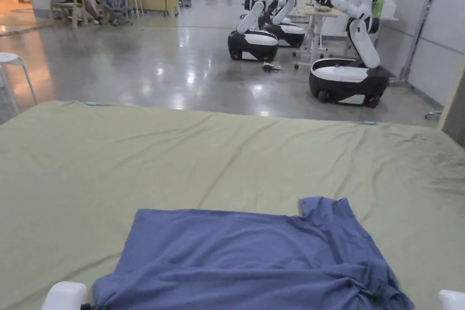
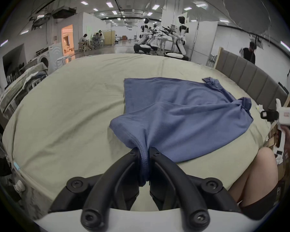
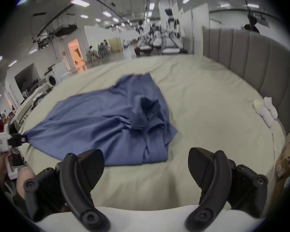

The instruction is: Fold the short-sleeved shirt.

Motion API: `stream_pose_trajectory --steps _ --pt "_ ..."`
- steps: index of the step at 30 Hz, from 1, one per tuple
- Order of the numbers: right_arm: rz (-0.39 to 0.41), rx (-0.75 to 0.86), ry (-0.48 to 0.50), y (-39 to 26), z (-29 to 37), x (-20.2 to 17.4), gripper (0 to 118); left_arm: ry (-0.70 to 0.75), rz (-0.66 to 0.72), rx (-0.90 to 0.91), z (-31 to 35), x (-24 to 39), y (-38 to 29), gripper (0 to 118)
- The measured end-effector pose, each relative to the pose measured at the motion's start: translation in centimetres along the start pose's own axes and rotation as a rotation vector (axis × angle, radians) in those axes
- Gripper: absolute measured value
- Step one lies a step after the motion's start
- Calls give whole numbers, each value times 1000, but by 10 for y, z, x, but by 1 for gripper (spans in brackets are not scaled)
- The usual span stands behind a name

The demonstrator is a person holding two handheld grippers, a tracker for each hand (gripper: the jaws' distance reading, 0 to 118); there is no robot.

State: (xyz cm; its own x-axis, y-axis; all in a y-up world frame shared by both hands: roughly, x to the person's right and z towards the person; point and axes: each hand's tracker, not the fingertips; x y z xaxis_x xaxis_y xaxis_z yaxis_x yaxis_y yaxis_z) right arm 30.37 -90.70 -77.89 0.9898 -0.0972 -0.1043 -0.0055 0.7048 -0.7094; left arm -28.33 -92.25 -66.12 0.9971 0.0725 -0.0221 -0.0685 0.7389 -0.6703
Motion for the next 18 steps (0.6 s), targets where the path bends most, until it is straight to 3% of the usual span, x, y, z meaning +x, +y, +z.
stream_pose_trajectory --steps 3,6,8,9,11,12,14,17,18 --pt "26 -29 -92 -8 -46 3 109 -10 26 0 2 1 3 7" --pt "-13 -114 -52 -13 -73 5 108 -19 52 5 4 -4 7 7" --pt "-31 -126 -28 -20 -82 4 94 -22 49 0 5 -4 7 7" --pt "3 -93 -55 -23 -79 1 89 -21 44 -1 4 -5 9 7" --pt "96 -42 -11 -22 -60 -11 51 -22 36 1 4 -4 11 7" --pt "79 -35 1 -24 -55 -15 13 -23 34 -1 4 -3 11 7" --pt "97 22 -18 -26 -46 -22 10 -20 24 -4 0 -4 13 7" --pt "27 35 58 -25 -27 -17 10 -20 21 6 1 -4 14 7" --pt "24 50 43 -27 -20 -18 10 -22 25 12 3 -4 14 7"
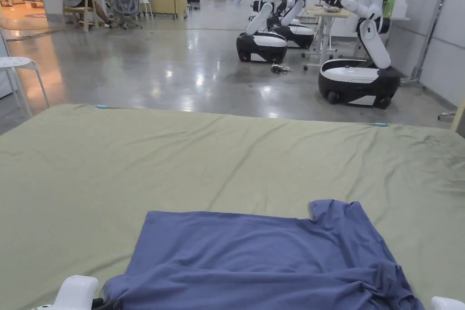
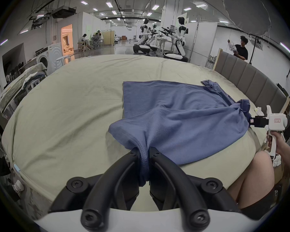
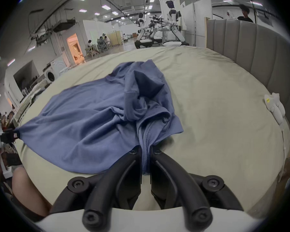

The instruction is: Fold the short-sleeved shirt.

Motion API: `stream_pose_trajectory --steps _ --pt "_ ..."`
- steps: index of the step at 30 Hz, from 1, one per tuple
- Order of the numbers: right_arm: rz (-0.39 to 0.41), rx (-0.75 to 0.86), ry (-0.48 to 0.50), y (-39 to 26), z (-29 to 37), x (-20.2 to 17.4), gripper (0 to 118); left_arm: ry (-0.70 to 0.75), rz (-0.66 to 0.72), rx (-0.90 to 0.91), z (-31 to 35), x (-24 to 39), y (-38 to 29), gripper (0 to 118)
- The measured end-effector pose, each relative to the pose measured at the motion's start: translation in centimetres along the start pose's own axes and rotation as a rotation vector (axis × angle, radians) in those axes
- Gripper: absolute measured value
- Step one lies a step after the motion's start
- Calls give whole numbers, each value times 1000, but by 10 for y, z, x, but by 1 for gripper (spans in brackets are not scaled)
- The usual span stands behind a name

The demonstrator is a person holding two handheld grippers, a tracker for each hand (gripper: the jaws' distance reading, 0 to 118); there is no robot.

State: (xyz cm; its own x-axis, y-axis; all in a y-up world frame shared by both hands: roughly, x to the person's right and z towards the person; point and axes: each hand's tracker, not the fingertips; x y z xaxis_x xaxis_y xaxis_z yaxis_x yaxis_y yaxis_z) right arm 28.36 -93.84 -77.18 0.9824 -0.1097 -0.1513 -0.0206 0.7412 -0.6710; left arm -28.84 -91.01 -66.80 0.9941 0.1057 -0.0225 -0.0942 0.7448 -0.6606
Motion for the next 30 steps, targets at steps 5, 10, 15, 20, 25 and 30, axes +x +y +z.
stream_pose_trajectory --steps 5,10,15,20,25,30 --pt "-60 33 41 -4 22 23 10 -19 15 39 21 -1 -1 7" --pt "-18 75 11 -36 84 14 10 7 -71 31 56 5 -15 7" --pt "-79 -2 18 -78 82 19 10 -9 -55 -30 44 -6 -52 7" --pt "-99 -22 -43 -77 74 16 44 -30 82 -22 33 -11 -61 12" --pt "-221 200 -22 -62 130 27 112 -203 299 226 94 -32 -48 113" --pt "-6 557 -96 -31 204 -4 118 25 121 486 170 -22 -10 118"
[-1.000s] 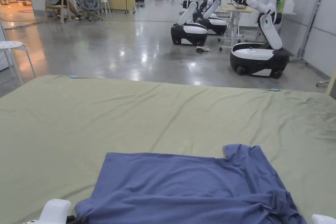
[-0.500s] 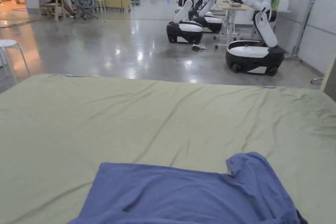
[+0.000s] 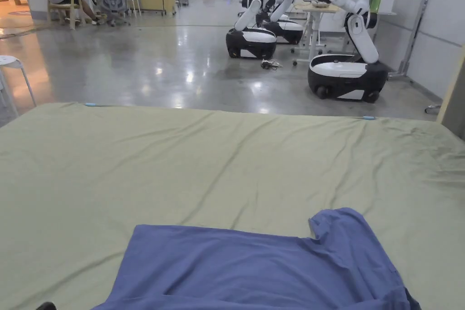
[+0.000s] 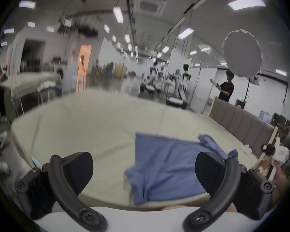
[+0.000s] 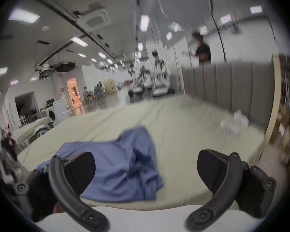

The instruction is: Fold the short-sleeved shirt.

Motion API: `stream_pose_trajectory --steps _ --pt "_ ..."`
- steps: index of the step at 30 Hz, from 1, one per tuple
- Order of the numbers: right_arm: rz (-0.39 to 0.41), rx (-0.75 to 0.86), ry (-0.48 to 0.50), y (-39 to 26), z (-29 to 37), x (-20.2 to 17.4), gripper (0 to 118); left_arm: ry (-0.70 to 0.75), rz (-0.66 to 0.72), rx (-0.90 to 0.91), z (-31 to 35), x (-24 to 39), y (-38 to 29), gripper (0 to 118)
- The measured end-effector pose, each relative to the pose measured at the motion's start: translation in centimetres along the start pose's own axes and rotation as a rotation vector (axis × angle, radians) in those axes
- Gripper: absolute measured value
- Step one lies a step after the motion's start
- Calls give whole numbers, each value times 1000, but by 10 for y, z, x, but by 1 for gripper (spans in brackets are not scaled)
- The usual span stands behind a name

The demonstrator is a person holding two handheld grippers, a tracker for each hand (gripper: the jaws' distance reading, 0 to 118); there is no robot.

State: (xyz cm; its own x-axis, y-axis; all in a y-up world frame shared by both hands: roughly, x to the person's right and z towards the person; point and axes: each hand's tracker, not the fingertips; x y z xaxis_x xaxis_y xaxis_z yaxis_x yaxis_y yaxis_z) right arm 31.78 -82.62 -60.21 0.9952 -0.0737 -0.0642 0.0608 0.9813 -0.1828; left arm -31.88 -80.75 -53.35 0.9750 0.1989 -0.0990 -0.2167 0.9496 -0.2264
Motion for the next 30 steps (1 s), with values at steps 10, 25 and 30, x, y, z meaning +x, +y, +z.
stream_pose_trajectory --steps 10,25,30 --pt "75 40 85 28 -38 -49 0 -101 -162 -34 -107 41 36 0" --pt "75 42 86 36 -60 -66 0 -8 167 -699 -398 -2 -19 112" --pt "54 3 67 31 -64 -59 0 48 17 -758 -416 3 -47 112"
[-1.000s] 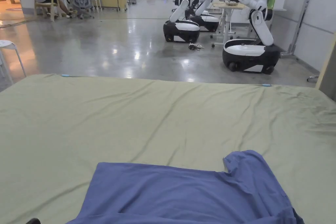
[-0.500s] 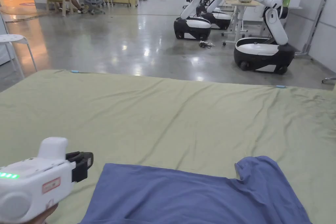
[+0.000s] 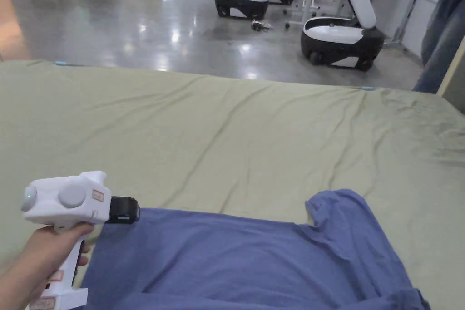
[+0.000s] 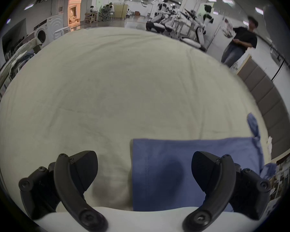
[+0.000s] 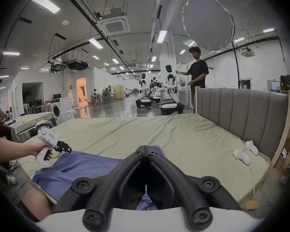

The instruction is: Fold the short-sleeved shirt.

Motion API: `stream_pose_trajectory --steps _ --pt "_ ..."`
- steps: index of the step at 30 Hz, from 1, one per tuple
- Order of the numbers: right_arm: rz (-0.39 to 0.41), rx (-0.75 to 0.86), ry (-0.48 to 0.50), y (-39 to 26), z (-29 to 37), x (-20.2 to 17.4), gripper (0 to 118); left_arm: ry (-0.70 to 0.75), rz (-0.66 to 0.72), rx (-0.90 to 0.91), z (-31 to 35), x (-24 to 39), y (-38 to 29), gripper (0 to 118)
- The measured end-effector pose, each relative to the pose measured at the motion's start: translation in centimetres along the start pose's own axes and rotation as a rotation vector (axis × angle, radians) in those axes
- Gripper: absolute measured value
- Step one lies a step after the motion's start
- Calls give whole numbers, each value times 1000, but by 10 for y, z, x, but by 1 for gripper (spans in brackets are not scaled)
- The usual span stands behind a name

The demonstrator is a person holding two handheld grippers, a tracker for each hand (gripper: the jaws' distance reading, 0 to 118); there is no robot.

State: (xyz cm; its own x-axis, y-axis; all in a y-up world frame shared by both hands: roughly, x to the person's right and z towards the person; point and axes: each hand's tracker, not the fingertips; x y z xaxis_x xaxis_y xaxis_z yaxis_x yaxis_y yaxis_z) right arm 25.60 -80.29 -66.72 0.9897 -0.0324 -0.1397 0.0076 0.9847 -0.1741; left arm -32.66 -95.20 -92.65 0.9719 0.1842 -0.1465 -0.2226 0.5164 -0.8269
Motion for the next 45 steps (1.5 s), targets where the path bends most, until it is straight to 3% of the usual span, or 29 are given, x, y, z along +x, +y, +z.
stream_pose_trajectory --steps 2,3,5,6,7,9,13,17,20,21,22,23,24,25,26,32,33,35,36,37,38,39,40,42,43,45 --pt "-11 -12 -3 -2 -2 3 0 27 -63 -7 -3 8 -7 110" --pt "-18 -19 -10 -4 -5 3 0 62 -97 12 -18 -1 -2 100" --pt "-38 -31 -7 -6 -8 5 0 23 -132 55 -20 -3 0 63" --pt "-51 -33 -3 -8 -9 5 0 10 -150 70 -19 -3 1 26" --pt "-60 -39 -1 -10 -13 6 0 50 -190 85 1 13 -8 0" --pt "-73 -55 0 -13 -19 5 0 13 -253 149 12 16 -13 0" --pt "-106 -75 32 -16 -34 9 0 -7 -179 199 33 14 -15 0" --pt "-6 -132 74 -3 -83 15 0 -60 -119 200 50 11 -12 0" --pt "-34 -232 153 4 -152 34 0 -52 -173 207 64 24 -14 0" --pt "-56 -279 170 4 -178 40 8 -56 -181 211 68 27 -15 0" --pt "-82 -365 197 0 -210 49 31 -58 -182 215 71 30 -15 0" --pt "-112 -460 189 -6 -240 56 64 -68 -174 219 71 25 -11 0" --pt "-120 -551 152 -14 -266 62 111 -80 -170 220 72 25 -10 0" --pt "-103 -616 127 -22 -286 63 117 -82 -164 221 73 26 -9 0" --pt "-106 -552 134 -27 -299 68 112 -85 -145 215 73 25 -8 0" --pt "-114 -795 10 -54 -327 62 112 -85 -125 184 68 13 -4 0" --pt "-119 -818 -23 -92 -371 96 111 -83 -127 172 67 13 -4 0" --pt "-78 -869 -30 -111 -388 104 107 -79 -118 140 64 11 -4 0" --pt "-18 -840 -38 -109 -389 102 101 -76 -125 139 64 11 -5 0" --pt "11 -802 -68 -83 -355 73 89 -73 -136 139 65 11 -5 0" --pt "5 -800 -63 -76 -347 65 61 -73 -137 140 64 11 -4 0" --pt "53 -779 -63 -69 -338 59 0 -74 -136 140 63 9 -5 0" --pt "112 -768 -68 -64 -331 51 0 -74 -132 142 63 9 -4 0" --pt "78 -787 -5 -57 -357 72 0 -86 -123 148 64 11 -1 0" --pt "24 -790 23 -49 -359 76 0 -79 -123 153 63 11 -1 0" --pt "-9 -786 19 -55 -347 73 0 -76 -130 162 66 13 1 0"
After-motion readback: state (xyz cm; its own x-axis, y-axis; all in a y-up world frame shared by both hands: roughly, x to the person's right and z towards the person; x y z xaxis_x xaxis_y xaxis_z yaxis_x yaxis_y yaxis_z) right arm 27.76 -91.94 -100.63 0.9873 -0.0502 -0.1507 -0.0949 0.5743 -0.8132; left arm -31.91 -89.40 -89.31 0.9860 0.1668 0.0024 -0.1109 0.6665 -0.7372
